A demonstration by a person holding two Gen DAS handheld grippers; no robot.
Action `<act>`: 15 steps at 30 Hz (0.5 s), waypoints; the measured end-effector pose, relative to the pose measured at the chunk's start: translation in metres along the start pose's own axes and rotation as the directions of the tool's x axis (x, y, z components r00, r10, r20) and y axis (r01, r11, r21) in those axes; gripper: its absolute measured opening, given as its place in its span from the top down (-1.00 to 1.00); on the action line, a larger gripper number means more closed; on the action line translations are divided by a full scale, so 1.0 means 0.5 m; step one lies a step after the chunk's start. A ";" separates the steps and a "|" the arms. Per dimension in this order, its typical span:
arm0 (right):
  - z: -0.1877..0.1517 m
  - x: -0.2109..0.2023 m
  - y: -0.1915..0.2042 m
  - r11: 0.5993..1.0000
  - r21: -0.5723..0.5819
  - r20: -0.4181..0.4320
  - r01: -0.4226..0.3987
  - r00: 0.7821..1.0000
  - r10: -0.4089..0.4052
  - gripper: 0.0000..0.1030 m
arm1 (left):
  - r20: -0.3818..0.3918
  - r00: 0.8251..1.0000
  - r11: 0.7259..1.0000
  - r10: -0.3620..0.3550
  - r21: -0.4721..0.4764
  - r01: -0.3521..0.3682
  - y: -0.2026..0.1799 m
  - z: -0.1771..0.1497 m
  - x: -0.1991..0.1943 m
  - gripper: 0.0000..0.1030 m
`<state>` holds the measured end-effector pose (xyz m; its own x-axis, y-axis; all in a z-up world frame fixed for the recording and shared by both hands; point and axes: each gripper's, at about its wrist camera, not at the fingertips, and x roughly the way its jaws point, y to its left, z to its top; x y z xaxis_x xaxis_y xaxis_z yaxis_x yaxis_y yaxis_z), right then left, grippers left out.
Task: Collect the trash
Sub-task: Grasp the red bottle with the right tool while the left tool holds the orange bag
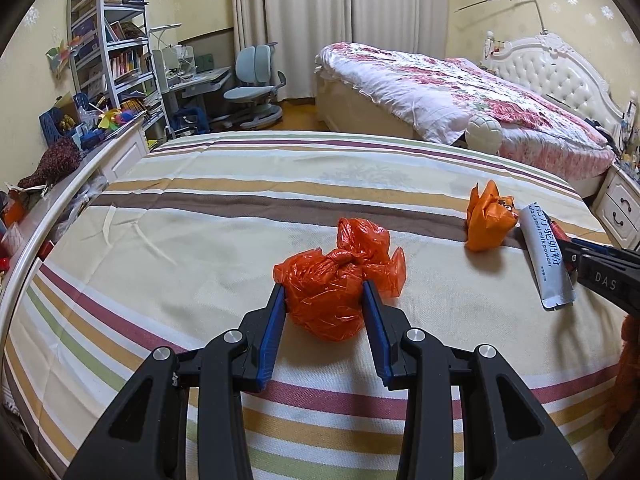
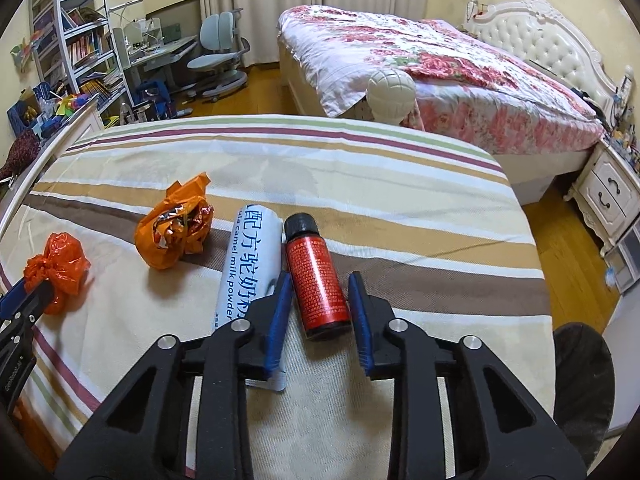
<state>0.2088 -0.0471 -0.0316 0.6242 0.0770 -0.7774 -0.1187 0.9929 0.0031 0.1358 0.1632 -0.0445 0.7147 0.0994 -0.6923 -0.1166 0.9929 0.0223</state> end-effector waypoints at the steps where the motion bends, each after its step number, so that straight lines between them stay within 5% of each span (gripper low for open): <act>1: -0.002 -0.001 0.000 1.000 -0.001 0.002 0.000 1.000 0.000 0.50 | 0.000 1.000 1.000 -0.001 0.000 0.001 0.000 0.000 0.000 0.24; 15: -0.064 -0.051 -0.028 1.000 0.027 0.011 -0.002 1.000 0.002 0.53 | 0.009 0.999 0.999 -0.040 0.014 0.040 -0.020 -0.011 -0.023 0.25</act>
<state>0.1696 -0.0661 -0.0320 0.6322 0.0801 -0.7706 -0.0993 0.9948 0.0219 0.1251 0.1520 -0.0406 0.7252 0.0598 -0.6859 -0.0782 0.9969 0.0042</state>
